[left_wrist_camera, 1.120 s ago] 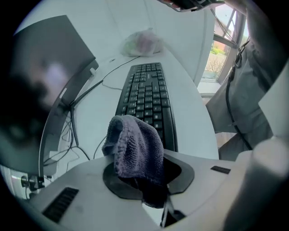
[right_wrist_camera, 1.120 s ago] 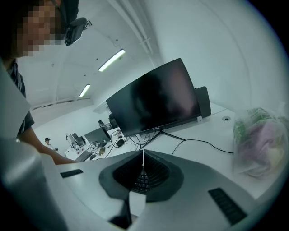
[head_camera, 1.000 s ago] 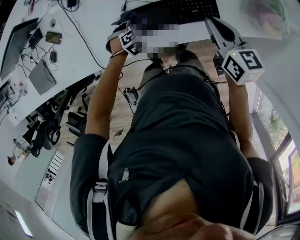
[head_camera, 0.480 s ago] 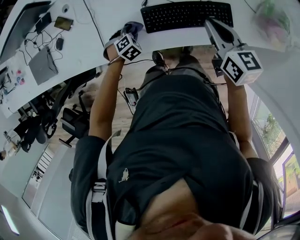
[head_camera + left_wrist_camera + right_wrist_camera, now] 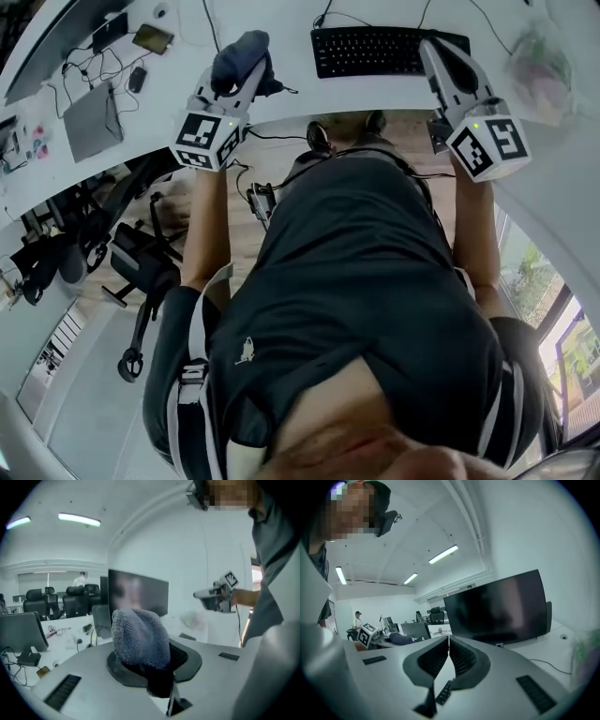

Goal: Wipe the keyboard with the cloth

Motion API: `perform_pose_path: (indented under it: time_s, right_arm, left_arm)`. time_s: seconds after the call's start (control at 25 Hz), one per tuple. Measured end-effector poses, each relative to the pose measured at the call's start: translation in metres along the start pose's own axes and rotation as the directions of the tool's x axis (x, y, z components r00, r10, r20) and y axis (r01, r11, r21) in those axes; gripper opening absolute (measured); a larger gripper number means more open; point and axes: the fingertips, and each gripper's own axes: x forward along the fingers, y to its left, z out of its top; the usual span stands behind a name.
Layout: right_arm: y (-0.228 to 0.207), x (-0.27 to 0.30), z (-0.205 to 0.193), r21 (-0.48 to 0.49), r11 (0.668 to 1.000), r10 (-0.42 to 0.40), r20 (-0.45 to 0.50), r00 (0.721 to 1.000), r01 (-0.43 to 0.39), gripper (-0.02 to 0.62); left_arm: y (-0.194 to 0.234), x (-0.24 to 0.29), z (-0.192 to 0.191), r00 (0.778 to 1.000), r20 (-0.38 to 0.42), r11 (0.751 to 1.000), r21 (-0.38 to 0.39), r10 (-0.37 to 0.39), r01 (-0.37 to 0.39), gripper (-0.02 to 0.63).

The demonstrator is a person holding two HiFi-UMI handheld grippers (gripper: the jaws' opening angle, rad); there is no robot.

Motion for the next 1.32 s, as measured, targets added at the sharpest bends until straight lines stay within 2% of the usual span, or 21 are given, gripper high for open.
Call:
perform_pose_path:
  time_s: [0.08,0.2,0.28,0.36,0.48,0.6,0.84,1.32]
  right_arm:
    - [0.011,-0.003,0.019,-0.031,1.0,0.001,0.045,0.999,0.001,0.011]
    - [0.028,-0.013,0.052,-0.065,0.998,0.013,0.118,0.993,-0.005,0.011]
    - [0.038,-0.02,0.071,-0.094,0.996,0.028,0.158,0.987,-0.013,0.011]
    - [0.052,-0.027,0.088,-0.149,0.989,0.045,0.192,0.98,-0.016,0.009]
    - [0.074,-0.038,0.108,-0.222,0.975,0.07,0.232,0.97,-0.017,0.008]
    - [0.09,-0.045,0.117,-0.241,0.97,0.096,0.244,0.965,-0.036,0.008]
    - [0.099,-0.051,0.117,-0.243,0.969,0.095,0.243,0.965,-0.034,0.008]
    - [0.127,-0.065,0.102,-0.243,0.97,0.079,0.223,0.972,-0.023,0.008]
  left_arm:
    - [0.003,-0.029,0.048,0.986,0.165,1.0,-0.014,0.014,-0.012,0.058]
    - [0.006,-0.077,0.11,0.929,0.367,0.999,-0.032,0.036,-0.026,0.058]
    - [0.007,-0.106,0.137,0.892,0.449,0.999,-0.024,0.046,-0.04,0.058]
    - [0.006,-0.128,0.154,0.869,0.492,0.998,-0.006,0.055,-0.06,0.058]
    - [0.004,-0.151,0.166,0.849,0.525,0.997,0.009,0.055,-0.071,0.058]
    - [0.001,-0.164,0.169,0.84,0.54,0.997,0.017,0.057,-0.078,0.059]
    - [-0.001,-0.171,0.159,0.843,0.535,0.997,0.005,0.059,-0.073,0.058]
    - [-0.013,-0.189,0.147,0.838,0.546,1.0,0.01,0.017,-0.027,0.058]
